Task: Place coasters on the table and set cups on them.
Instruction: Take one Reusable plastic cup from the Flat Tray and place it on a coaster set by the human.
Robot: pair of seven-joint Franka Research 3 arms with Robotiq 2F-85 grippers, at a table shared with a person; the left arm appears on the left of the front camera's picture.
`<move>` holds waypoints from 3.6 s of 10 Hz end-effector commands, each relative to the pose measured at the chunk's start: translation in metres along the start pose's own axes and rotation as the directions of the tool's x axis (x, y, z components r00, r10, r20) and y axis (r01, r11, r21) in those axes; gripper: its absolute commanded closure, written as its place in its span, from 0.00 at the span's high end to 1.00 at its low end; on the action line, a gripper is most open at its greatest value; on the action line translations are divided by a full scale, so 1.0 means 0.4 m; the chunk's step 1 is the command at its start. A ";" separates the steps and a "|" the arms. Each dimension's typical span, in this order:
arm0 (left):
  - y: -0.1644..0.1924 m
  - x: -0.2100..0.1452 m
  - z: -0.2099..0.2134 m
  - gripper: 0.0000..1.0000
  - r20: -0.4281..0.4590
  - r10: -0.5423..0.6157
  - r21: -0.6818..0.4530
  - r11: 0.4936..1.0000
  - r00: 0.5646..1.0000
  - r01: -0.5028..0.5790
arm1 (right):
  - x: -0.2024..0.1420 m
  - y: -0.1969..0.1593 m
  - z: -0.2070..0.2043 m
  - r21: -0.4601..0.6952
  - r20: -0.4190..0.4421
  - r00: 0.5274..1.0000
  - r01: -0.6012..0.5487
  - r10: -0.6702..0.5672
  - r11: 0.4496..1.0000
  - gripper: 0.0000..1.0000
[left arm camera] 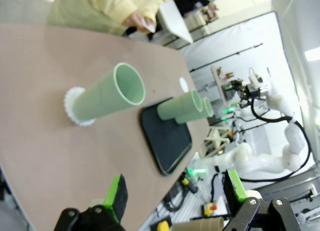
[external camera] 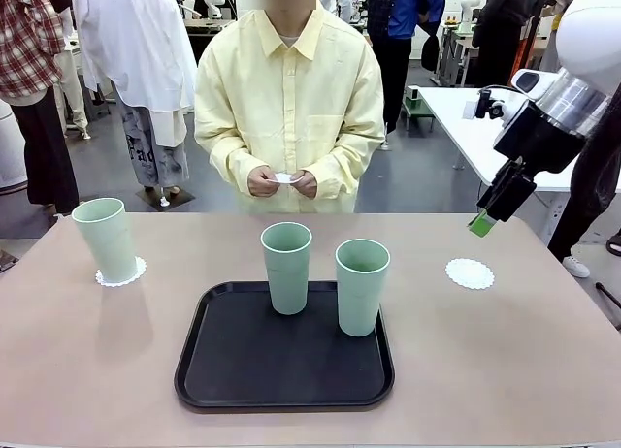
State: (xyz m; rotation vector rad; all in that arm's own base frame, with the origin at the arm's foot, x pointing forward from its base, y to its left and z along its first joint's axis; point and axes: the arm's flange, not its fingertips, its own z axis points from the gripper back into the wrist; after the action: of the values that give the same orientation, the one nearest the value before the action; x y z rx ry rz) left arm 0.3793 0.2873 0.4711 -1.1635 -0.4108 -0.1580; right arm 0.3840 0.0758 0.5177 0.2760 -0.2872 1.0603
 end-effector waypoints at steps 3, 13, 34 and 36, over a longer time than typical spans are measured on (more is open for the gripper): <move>-0.004 -0.001 0.004 1.00 0.004 -0.002 -0.005 1.000 1.000 0.002 | -0.040 -0.009 -0.047 0.032 0.293 0.927 -0.257 0.236 0.966 1.00; -0.004 -0.001 0.004 1.00 0.004 -0.002 -0.005 1.000 1.000 0.002 | -0.152 -0.192 -0.331 0.131 0.641 0.728 -0.418 0.245 0.899 1.00; -0.004 -0.001 0.004 1.00 0.004 -0.002 -0.005 1.000 1.000 0.002 | -0.068 -0.167 -0.551 0.173 0.752 0.619 -0.518 0.228 0.838 1.00; -0.004 -0.001 0.004 1.00 0.004 -0.002 -0.005 1.000 1.000 0.002 | -0.056 -0.150 -0.572 0.200 0.747 0.625 -0.538 0.228 0.819 1.00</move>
State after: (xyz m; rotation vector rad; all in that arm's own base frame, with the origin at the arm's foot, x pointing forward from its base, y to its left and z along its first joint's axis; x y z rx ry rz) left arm 0.3790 0.2878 0.4709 -1.1635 -0.4111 -0.1567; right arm 0.4458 0.1064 0.2970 1.0411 -0.8490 1.4046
